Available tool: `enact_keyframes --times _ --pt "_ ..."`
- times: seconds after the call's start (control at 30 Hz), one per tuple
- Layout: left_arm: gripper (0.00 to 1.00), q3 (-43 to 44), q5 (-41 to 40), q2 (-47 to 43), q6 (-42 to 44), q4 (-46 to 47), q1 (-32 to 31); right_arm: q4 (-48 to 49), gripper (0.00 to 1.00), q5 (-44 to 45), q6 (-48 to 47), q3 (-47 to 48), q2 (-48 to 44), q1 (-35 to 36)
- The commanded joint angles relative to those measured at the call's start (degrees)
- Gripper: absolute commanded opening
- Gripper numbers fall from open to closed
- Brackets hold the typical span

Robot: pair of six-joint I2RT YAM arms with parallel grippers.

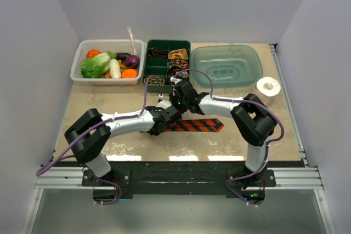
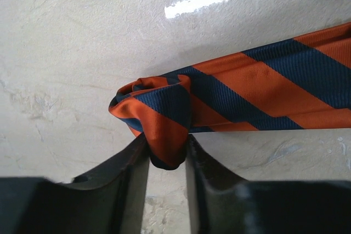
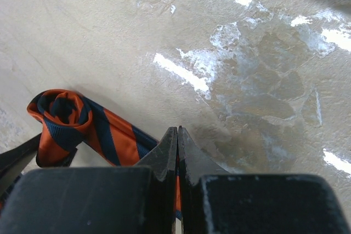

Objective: Roll the ties
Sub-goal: Roll the tie at the center of the board.

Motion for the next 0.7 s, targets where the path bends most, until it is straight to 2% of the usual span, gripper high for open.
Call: enact_keyframes --times 0.0,0.03,0.1,0.13,0.23,0.4,0.53,0.67 --pt "0.48 2.0 -0.7 -2.2 -0.8 0.5 -0.9 2.0 0.0 -0.6 -1.0 -0.1 -2.7 0.7" --pt "0.54 1.8 -0.8 -4.0 -0.6 0.7 -0.9 2.4 0.0 -0.9 -1.1 -0.2 -3.1 0.7" --pt "0.58 1.4 -0.5 -6.2 0.0 2.4 -0.9 2.4 0.0 -1.2 -1.3 -0.5 -3.5 0.6" --pt "0.65 0.7 -0.4 -8.5 0.0 2.9 -0.9 2.4 0.0 -1.5 -1.4 -0.5 -3.9 0.6" --pt "0.73 -0.8 0.7 -13.7 -0.2 5.7 -0.8 5.1 0.0 -2.5 -1.5 -0.8 -4.3 0.6" --pt "0.79 -2.9 1.8 -21.4 -0.8 8.6 0.1 8.3 0.0 -5.4 -0.9 -1.0 -5.7 1.8" --pt "0.8 -5.4 4.3 -25.1 -2.2 9.4 4.5 9.1 0.0 -6.9 -1.9 1.8 -4.6 4.5" --pt "0.81 -9.6 14.8 -30.5 -1.4 14.5 12.1 8.5 0.0 -7.4 -2.5 6.5 -1.7 7.6"
